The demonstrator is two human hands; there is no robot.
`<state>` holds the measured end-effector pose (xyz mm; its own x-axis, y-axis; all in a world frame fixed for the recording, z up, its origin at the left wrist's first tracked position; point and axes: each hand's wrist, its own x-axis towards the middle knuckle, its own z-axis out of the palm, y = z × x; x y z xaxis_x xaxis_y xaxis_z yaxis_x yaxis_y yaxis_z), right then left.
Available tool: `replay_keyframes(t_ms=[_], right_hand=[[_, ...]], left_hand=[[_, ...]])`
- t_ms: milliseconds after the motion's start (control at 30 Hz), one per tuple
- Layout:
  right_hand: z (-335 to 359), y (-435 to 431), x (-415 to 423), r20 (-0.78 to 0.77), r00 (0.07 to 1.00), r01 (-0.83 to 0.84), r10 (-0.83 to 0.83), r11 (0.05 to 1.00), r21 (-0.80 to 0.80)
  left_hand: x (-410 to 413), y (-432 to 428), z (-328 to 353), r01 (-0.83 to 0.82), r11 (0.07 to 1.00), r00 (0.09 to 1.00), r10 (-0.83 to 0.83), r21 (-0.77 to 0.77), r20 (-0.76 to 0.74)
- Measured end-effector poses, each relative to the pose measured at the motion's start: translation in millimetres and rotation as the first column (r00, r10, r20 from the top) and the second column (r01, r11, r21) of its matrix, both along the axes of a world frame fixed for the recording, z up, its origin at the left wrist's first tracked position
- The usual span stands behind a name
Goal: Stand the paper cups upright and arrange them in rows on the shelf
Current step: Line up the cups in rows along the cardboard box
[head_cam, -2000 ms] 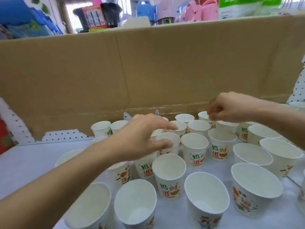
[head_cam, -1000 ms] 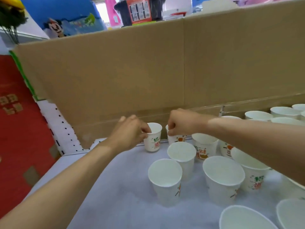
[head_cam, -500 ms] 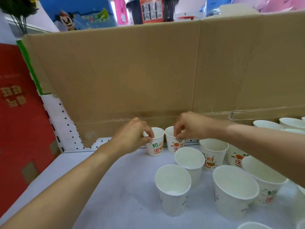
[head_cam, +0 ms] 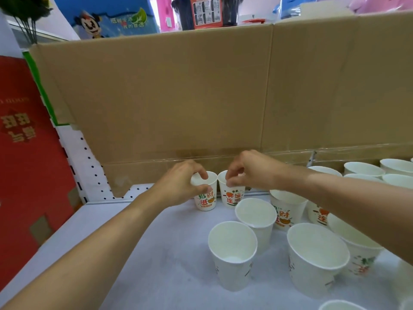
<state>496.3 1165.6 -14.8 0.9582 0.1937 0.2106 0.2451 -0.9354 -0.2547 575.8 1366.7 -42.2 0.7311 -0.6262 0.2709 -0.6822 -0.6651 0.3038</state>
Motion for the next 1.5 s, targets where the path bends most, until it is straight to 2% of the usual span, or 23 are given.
replay_keyframes(t_ms=[133, 233, 300, 433, 533, 600, 700, 767, 967, 1167, 1333, 1433, 1500], right_hand=[[41, -34, -24, 0.051, 0.998, 0.039, -0.044, 0.995, 0.086], [55, -68, -42, -0.057, 0.986, 0.153, -0.155, 0.987, -0.045], [51, -81, -49, -0.125, 0.973, 0.179, -0.192, 0.977, -0.113], [44, -84, -63, -0.207, 0.967, 0.14, -0.146, 0.989, -0.045], [42, -76, -75, -0.307, 0.95, 0.066, -0.057, 0.998, 0.017], [33, -71, -78, -0.336, 0.941, 0.041, -0.038, 0.999, 0.002], [17, -63, -70, -0.27, 0.963, 0.001, -0.016, 0.999, -0.055], [13, -59, -63, -0.202, 0.979, -0.007, -0.009, 0.997, -0.078], [13, -56, -47, -0.04, 0.999, 0.018, -0.033, 0.946, -0.323], [12, -61, -38, 0.028, 0.999, 0.046, -0.038, 0.916, -0.398], [11, -62, -42, 0.042, 0.997, 0.082, -0.072, 0.929, -0.361], [16, -57, -61, -0.04, 0.999, -0.002, -0.002, 0.995, -0.097], [21, -48, -77, -0.155, 0.986, -0.061, 0.066, 0.997, 0.041]], left_hand=[[-13, -4, 6, 0.098, 0.994, 0.989, -0.092, -0.045, 0.118], [-28, -18, 15, 0.205, 0.977, 0.967, -0.195, -0.051, 0.163], [-39, -30, 21, 0.26, 0.962, 0.96, -0.247, -0.089, 0.133], [-62, -56, 36, 0.36, 0.919, 0.927, -0.372, -0.159, -0.054], [-68, -67, 41, 0.378, 0.919, 0.911, -0.391, -0.117, -0.128], [-67, -69, 42, 0.34, 0.94, 0.938, -0.341, -0.017, -0.069], [-58, -66, 38, 0.203, 0.966, 0.963, -0.227, 0.16, 0.147], [-50, -61, 33, 0.154, 0.97, 0.962, -0.19, 0.187, 0.198], [-32, -53, 19, 0.116, 0.98, 0.975, -0.143, 0.162, 0.172], [-28, -56, 14, 0.114, 0.982, 0.971, -0.142, 0.148, 0.194], [-41, -49, 24, 0.143, 0.988, 0.979, -0.15, 0.058, 0.14], [-73, -27, 38, 0.177, 0.97, 0.979, -0.191, -0.167, -0.073], [-99, -8, 42, 0.184, 0.961, 0.964, -0.218, -0.208, -0.152]])
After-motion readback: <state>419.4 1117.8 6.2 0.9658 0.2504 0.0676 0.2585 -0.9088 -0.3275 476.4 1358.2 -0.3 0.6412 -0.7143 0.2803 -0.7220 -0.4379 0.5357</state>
